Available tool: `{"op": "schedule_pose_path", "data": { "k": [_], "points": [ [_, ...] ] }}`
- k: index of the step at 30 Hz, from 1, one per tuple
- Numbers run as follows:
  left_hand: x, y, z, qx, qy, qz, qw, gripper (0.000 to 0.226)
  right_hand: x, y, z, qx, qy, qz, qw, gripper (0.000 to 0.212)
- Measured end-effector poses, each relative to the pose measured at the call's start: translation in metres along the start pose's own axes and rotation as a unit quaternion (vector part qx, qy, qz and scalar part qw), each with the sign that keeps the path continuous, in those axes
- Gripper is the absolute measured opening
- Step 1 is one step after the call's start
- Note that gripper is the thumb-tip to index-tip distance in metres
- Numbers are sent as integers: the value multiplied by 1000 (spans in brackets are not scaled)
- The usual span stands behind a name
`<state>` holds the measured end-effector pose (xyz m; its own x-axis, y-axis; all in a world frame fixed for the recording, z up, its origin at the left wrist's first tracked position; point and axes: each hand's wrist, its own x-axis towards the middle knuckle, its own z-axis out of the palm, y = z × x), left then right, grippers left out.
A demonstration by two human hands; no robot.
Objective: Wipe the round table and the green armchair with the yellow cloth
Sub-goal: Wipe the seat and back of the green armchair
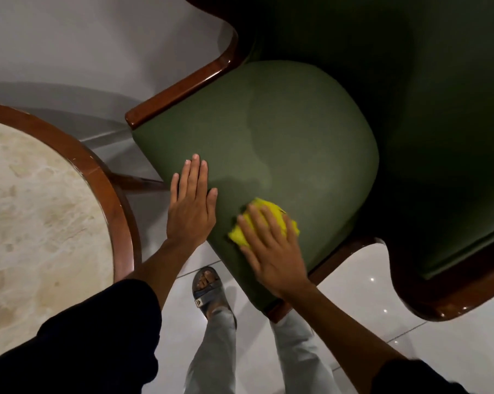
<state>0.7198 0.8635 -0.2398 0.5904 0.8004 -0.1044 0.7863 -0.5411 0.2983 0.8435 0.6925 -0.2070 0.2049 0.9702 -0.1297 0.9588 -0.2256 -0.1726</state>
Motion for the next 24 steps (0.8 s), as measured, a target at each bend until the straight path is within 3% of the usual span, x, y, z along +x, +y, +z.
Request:
{"op": "schedule_pose_path", "data": {
  "k": [2, 5, 7, 8, 10, 12, 14, 16, 19, 20, 22, 24],
  "points": [
    [-6, -2, 0, 5, -13, 5, 1000, 60, -31, 28, -5, -15, -2, 110, 994, 54],
    [-4, -5, -1, 15, -18, 9, 1000, 61, -2, 60, -21, 52, 36, 356, 932, 53],
    [-2, -6, -1, 9, -19, 12, 1000, 60, 53, 49, -23, 90, 60, 409, 906, 54],
    [-1, -8, -1, -1, -23, 13, 1000, 60, 74, 33, -21, 93, 54, 370, 923, 55],
    [-3, -11, -4, -23, -36, 23, 999, 59, 75, -5, -9, 73, 34, 208, 975, 55],
    [-5, -16, -9, -34, -50, 34, 998, 59, 28, -30, 2, 38, 1, 95, 995, 55],
    [-4, -18, -12, -27, -60, 42, 997, 59, -24, -17, 1, 27, -6, 129, 991, 54],
    [-4, -15, -12, -16, -70, 34, 997, 62, -38, 23, -8, 35, 12, 226, 973, 55],
    [-4, -5, -9, 9, -74, 8, 997, 66, 15, 67, -26, 95, 33, 366, 925, 54],
    [-5, -3, -8, 14, -78, -3, 997, 66, 41, 67, -29, 102, 22, 372, 922, 56],
    [-6, 2, -7, 9, -87, -22, 996, 66, 77, 44, -30, 100, -19, 259, 960, 58],
    [-4, 1, -9, -15, -99, -32, 994, 65, 77, 13, -24, 87, -62, 56, 993, 58]
  ]
}}
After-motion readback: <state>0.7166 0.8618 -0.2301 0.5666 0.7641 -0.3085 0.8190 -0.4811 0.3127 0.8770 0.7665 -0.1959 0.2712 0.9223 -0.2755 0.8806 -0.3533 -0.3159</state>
